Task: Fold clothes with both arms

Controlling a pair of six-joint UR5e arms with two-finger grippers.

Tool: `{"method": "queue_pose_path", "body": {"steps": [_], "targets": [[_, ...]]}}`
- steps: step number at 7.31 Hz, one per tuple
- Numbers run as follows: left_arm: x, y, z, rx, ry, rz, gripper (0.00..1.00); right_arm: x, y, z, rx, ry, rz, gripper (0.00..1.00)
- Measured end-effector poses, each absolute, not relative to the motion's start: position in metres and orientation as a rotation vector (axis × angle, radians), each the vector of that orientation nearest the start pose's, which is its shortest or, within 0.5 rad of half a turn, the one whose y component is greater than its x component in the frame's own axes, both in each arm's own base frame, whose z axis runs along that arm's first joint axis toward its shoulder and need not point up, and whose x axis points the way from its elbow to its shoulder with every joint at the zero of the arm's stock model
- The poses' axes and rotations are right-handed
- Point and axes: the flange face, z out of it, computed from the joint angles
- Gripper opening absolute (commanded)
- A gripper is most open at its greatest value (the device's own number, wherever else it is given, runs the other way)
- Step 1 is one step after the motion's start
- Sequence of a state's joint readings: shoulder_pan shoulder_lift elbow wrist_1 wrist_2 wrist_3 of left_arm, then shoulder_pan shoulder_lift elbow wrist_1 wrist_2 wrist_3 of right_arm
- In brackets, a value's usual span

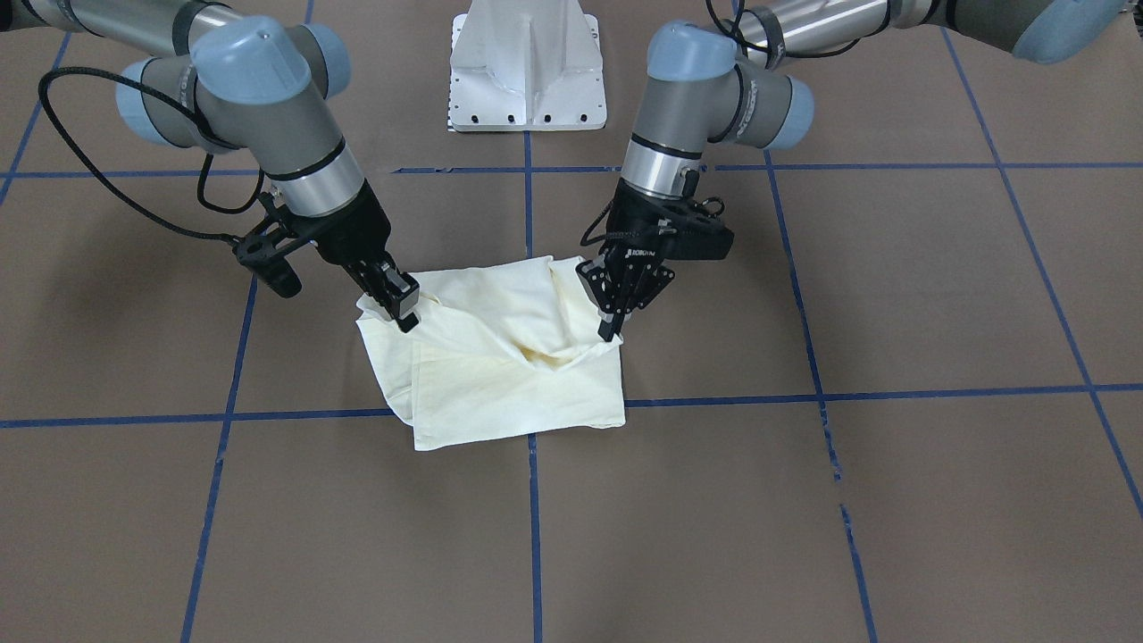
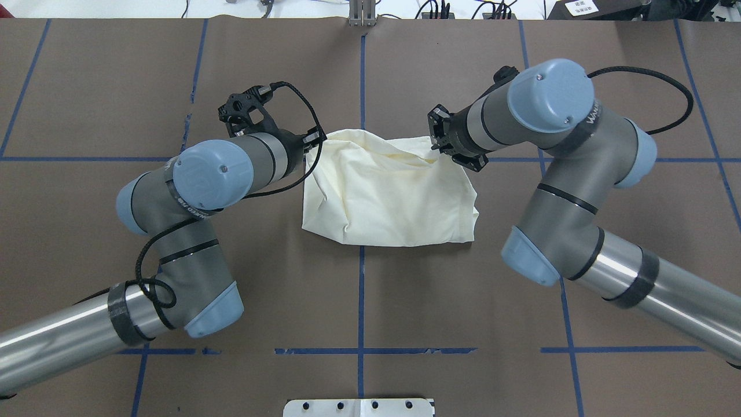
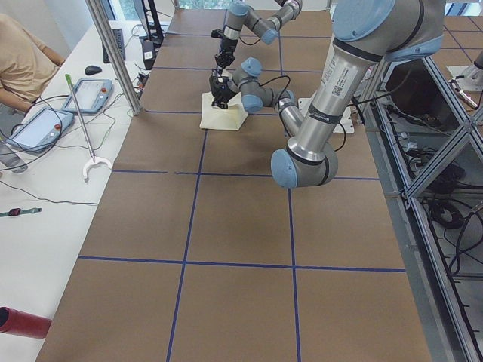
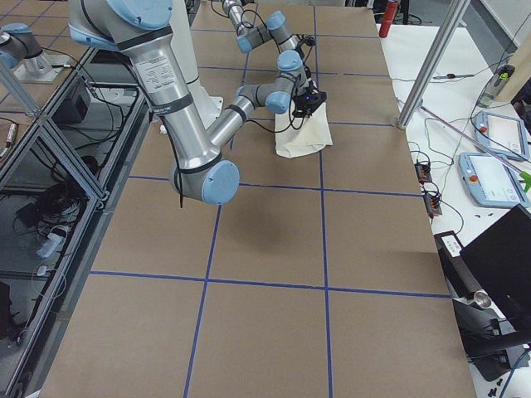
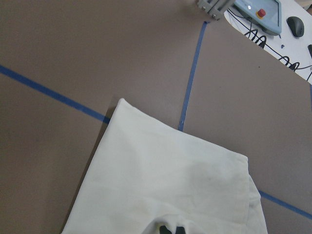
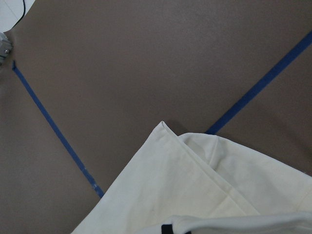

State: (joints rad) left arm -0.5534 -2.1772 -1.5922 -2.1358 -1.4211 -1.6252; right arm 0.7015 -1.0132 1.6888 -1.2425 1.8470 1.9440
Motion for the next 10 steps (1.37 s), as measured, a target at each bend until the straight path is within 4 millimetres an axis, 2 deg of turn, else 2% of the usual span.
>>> {"method": "queue_pose_path", "body": {"steps": [1, 3, 4, 5, 6, 8, 9, 10], "targets": [[0.510, -0.509, 0.238, 0.455, 1.130, -0.622, 0.00, -0.456, -0.532, 0.248, -0.090, -1.030, 0.840, 0.00], [0.513, -0.538, 0.247, 0.496, 1.123, -0.614, 0.03, -0.478, -0.562, 0.262, -0.080, -1.022, 0.835, 0.00], [0.517, -0.550, 0.251, 0.517, 1.133, -0.605, 0.09, -0.481, -0.571, 0.272, -0.072, -1.023, 0.833, 0.00], [0.521, -0.560, 0.257, 0.529, 1.133, -0.595, 0.31, -0.482, -0.575, 0.276, -0.067, -1.023, 0.831, 0.00], [0.521, -0.566, 0.261, 0.533, 1.135, -0.588, 0.36, -0.482, -0.577, 0.278, -0.065, -1.022, 0.829, 0.00], [0.498, -0.580, 0.263, 0.527, 1.190, -0.543, 0.36, -0.484, -0.579, 0.280, -0.063, -1.018, 0.825, 0.00], [0.487, -0.578, 0.271, 0.533, 1.217, -0.518, 0.36, -0.484, -0.579, 0.280, -0.062, -1.017, 0.823, 0.00], [0.477, -0.568, 0.282, 0.535, 1.241, -0.500, 0.26, -0.485, -0.579, 0.280, -0.061, -1.018, 0.821, 0.00]]}}
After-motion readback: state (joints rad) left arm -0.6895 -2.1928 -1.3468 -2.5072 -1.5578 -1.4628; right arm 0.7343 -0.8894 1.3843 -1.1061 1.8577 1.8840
